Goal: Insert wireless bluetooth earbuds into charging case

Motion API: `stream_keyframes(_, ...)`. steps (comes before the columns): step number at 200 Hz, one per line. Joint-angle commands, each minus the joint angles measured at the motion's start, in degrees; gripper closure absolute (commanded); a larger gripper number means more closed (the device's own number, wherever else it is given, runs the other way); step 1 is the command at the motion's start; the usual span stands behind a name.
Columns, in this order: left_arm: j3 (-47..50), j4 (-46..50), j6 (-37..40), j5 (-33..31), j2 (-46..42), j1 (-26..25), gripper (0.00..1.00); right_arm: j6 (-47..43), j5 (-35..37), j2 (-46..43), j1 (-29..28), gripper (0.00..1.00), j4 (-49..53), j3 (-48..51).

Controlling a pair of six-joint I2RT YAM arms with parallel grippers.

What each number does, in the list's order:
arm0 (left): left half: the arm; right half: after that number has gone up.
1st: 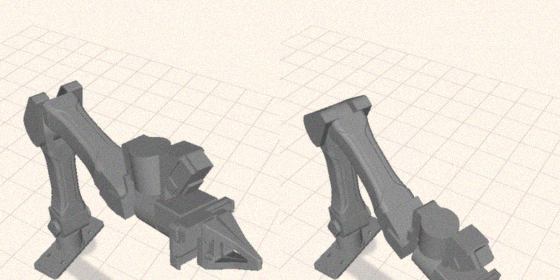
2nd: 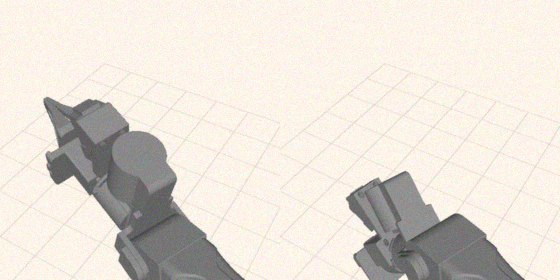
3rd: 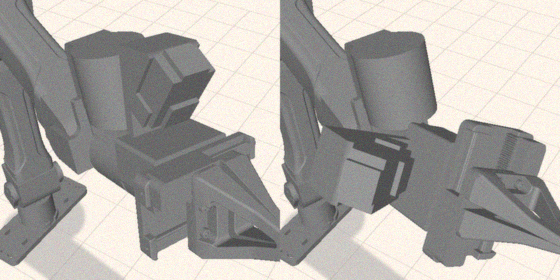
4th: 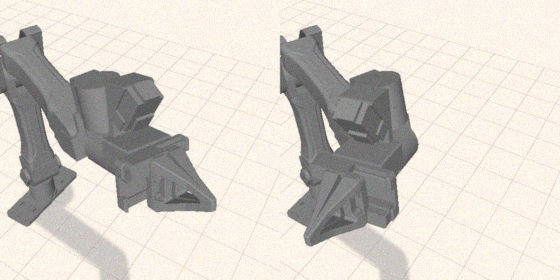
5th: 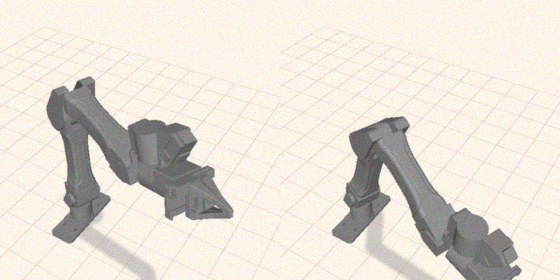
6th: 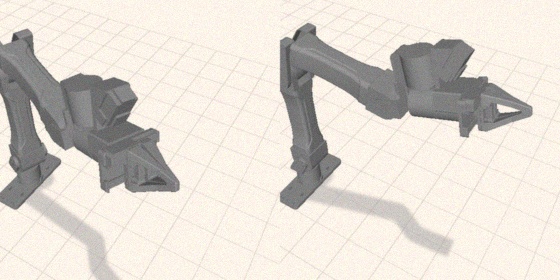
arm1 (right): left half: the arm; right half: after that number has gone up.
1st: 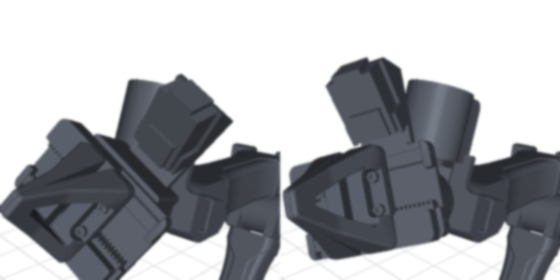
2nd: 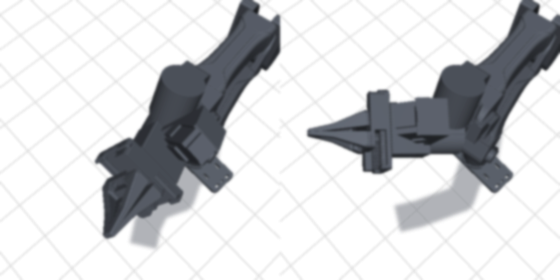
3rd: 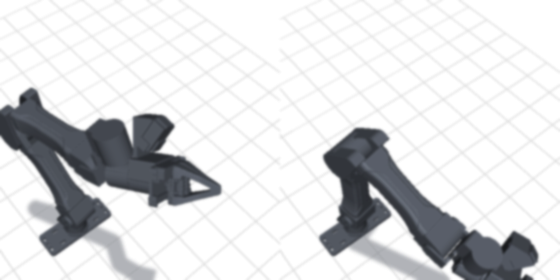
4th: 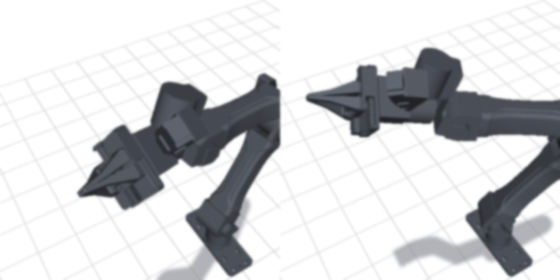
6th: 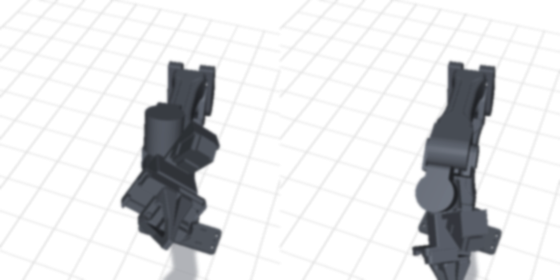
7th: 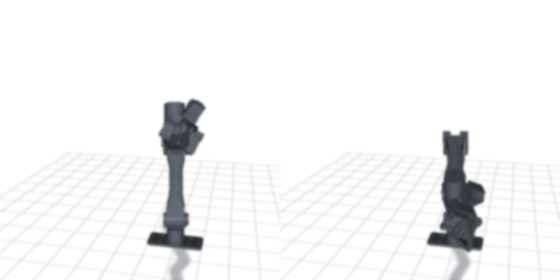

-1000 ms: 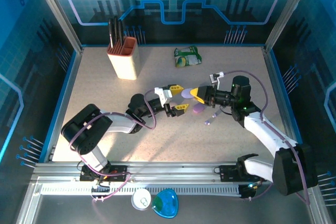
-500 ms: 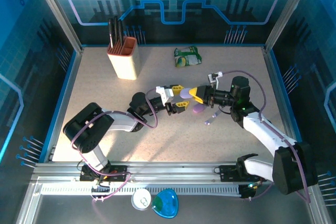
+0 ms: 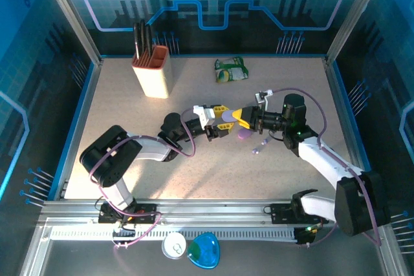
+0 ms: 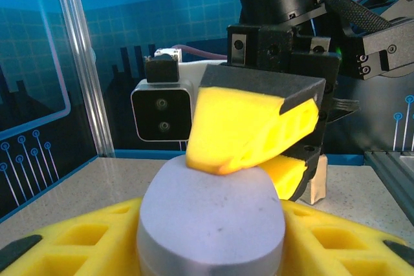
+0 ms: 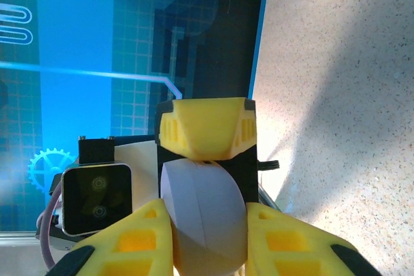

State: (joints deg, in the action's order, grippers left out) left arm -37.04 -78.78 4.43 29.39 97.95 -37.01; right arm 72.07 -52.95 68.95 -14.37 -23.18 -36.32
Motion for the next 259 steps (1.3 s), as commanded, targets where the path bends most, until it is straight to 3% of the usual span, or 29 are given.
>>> stream_keyframes(1, -1.3, -1.6, -0.7, 1.4, 0.9, 0.1, 0.53, 0.4, -1.4, 0.3, -0.8, 0.91, -0.8, -0.1)
stream_keyframes(95, -0.9, -1.5, 0.8, 1.7, 1.6, 0.2, 0.50, 2.4, -1.7, 0.1, -0.7, 0.91, -2.3, 0.0)
stream_keyframes(177, -1.2, -1.5, 0.2, 2.4, 1.4, 0.2, 0.66, 2.9, -1.8, 1.3, -0.8, 0.89, -2.6, 0.1)
stream_keyframes(188, -1.3, -1.5, -0.4, 2.2, 1.3, 0.1, 0.68, 2.7, -1.6, 1.2, -0.7, 0.84, -2.0, 0.0)
stream_keyframes(225, -0.5, -1.6, -4.4, -1.0, 0.5, 0.3, 0.71, -0.9, 0.4, 0.2, 0.3, 0.46, 0.9, -1.0)
stream_keyframes(259, 1.5, -1.5, -11.4, 0.0, -1.3, 1.7, 0.72, -20.3, 3.5, -3.2, 1.5, 0.27, 15.3, -5.3)
